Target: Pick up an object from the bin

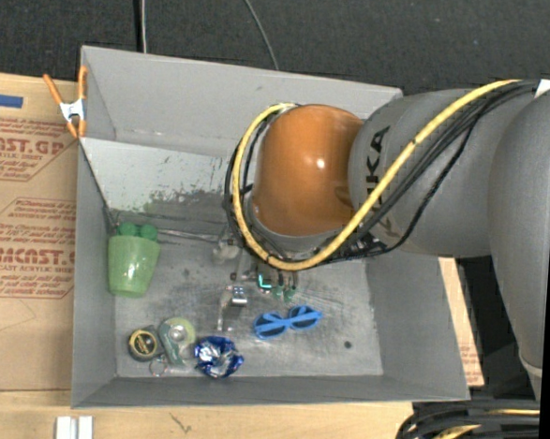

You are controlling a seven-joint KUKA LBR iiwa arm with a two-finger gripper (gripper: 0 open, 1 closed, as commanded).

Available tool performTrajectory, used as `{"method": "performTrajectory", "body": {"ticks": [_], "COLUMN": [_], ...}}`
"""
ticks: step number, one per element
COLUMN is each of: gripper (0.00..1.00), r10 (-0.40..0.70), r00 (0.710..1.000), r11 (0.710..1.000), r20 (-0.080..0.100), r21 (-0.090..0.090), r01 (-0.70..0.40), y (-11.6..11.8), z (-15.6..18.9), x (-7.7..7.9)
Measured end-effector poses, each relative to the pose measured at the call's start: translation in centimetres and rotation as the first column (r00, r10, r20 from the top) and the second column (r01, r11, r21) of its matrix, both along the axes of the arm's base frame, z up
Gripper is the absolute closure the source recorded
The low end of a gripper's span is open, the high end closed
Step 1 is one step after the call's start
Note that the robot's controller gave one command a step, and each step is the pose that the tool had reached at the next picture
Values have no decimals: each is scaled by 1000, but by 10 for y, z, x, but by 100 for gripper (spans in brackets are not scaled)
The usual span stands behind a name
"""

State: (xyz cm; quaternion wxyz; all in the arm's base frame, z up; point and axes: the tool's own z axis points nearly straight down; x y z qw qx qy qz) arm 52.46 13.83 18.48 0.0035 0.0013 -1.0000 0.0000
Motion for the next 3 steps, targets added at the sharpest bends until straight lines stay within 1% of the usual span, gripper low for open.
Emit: {"method": "performTrajectory", "body": {"ticks": [1, 2, 3], "gripper": [0, 0, 0], "r10": [225, 209, 395], "r00": [974, 978, 919], "r11": [974, 978, 919], "r20": [21, 9, 8], "r21": [4, 0, 1], "r01": [-225, -209, -395], "y": [-15, -51, -40], "z": [-107, -84, -76], "x": [-34, -37, -45]}}
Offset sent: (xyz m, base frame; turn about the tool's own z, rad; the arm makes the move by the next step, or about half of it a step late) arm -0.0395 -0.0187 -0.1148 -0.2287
